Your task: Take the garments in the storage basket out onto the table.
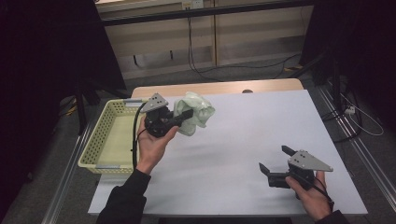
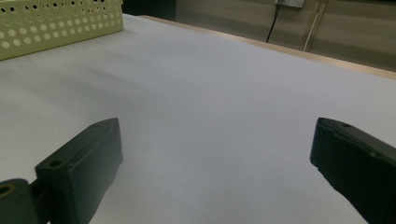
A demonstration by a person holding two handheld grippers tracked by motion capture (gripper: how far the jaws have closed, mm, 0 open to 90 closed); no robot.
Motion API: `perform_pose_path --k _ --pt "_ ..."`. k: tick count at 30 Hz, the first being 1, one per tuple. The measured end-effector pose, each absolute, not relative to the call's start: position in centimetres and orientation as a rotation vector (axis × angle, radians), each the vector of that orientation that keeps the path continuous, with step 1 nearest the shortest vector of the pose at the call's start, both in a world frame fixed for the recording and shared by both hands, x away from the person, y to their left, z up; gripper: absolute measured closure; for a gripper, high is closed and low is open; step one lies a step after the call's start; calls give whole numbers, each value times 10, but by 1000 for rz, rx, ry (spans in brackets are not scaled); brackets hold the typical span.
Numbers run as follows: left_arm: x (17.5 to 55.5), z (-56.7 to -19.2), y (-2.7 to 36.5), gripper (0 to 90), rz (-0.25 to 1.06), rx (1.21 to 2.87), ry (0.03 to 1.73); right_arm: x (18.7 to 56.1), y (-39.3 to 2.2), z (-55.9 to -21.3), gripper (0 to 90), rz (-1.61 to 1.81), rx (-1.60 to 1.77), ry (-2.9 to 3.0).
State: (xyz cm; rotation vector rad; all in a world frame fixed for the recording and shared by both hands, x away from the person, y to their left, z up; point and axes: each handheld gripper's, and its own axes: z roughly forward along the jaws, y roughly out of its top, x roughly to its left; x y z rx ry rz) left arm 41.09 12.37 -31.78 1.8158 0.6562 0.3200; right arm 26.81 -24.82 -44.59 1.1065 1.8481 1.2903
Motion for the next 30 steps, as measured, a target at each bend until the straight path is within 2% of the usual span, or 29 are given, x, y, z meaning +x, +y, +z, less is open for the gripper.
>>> perform_pose_path --k 30 --pt "399 -364 62 838 194 1987 616 266 -249 -446 15 1286 1112 1851"
